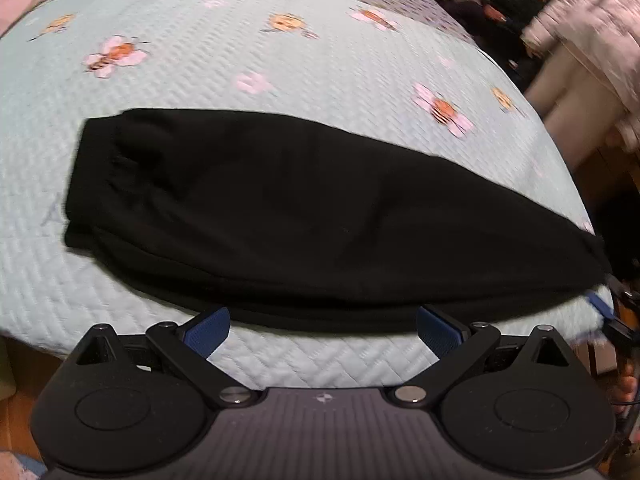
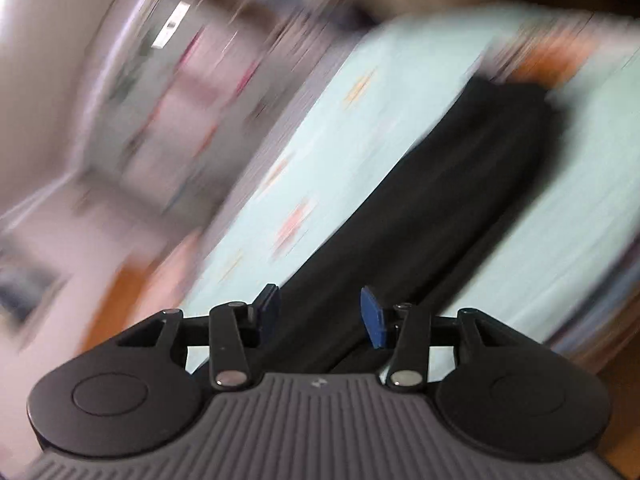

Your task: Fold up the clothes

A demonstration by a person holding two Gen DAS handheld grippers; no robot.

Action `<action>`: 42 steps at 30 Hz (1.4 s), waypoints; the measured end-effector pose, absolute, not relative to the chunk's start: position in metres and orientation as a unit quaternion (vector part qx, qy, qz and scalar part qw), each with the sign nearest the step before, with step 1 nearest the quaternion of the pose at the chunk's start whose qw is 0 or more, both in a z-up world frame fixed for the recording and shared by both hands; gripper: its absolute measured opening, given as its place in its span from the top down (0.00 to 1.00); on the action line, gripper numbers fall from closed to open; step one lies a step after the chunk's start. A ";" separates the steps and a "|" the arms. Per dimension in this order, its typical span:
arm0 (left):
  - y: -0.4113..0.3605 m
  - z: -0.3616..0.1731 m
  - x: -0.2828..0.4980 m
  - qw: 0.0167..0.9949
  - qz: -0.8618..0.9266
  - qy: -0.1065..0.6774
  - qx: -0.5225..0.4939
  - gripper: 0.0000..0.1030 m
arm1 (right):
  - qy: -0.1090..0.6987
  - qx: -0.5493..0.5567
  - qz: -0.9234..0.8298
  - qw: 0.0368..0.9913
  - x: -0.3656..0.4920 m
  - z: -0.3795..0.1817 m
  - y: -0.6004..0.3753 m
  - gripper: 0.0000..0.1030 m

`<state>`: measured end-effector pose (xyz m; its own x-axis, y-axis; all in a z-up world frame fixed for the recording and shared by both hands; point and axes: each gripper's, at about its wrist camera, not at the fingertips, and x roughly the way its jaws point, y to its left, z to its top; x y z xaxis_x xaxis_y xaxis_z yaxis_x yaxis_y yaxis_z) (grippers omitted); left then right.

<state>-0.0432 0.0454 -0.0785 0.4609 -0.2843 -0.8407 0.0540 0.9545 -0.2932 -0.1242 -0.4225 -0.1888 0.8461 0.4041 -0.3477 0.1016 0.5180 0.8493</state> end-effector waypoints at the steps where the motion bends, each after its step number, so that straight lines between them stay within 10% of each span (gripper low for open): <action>1: 0.042 -0.080 -0.044 0.846 -0.105 0.511 -0.110 0.03 | 0.275 0.494 0.109 0.818 -0.117 -0.194 -0.405 0.54; 32: 0.086 -0.108 -0.052 0.816 -0.098 0.537 -0.190 0.03 | 0.322 0.568 0.004 0.758 -0.077 -0.251 -0.341 0.53; 42: 0.089 -0.106 -0.054 0.814 -0.093 0.540 -0.193 0.03 | 0.301 0.519 0.020 0.800 -0.077 -0.236 -0.334 0.95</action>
<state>-0.0541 0.0887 -0.1062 0.4004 -0.3602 -0.8426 -0.0558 0.9082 -0.4148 -0.0775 -0.3344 -0.2361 0.8176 0.3442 -0.4616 0.2811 0.4611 0.8417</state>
